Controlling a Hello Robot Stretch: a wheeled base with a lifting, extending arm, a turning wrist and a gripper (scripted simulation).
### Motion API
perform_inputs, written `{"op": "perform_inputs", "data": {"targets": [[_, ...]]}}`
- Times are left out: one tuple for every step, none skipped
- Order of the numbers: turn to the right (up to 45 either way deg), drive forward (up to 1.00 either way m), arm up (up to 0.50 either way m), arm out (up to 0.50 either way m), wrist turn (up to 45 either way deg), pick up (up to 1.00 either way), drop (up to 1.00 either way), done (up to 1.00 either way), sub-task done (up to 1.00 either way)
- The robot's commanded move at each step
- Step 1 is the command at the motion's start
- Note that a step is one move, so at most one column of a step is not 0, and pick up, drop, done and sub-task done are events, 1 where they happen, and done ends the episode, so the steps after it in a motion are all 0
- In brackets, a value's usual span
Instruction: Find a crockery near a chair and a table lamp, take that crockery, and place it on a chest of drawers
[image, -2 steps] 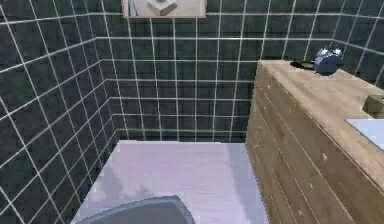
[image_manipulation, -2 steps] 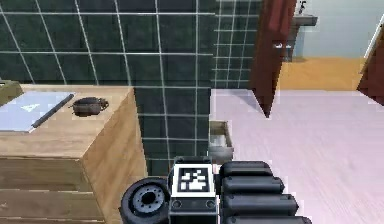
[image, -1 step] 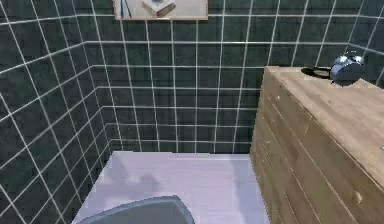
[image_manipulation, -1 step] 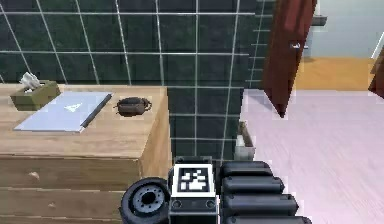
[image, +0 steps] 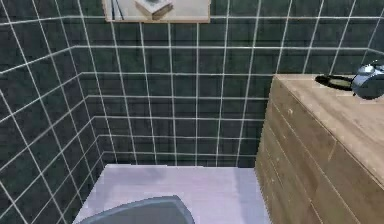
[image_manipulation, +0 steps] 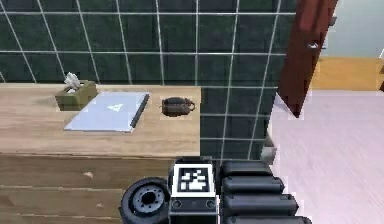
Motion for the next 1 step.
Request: {"op": "perform_inputs", "data": {"targets": [[21.0, 0.0, 0.0, 0.0, 0.0, 0.0, 0.0, 0.0, 0.0]]}}
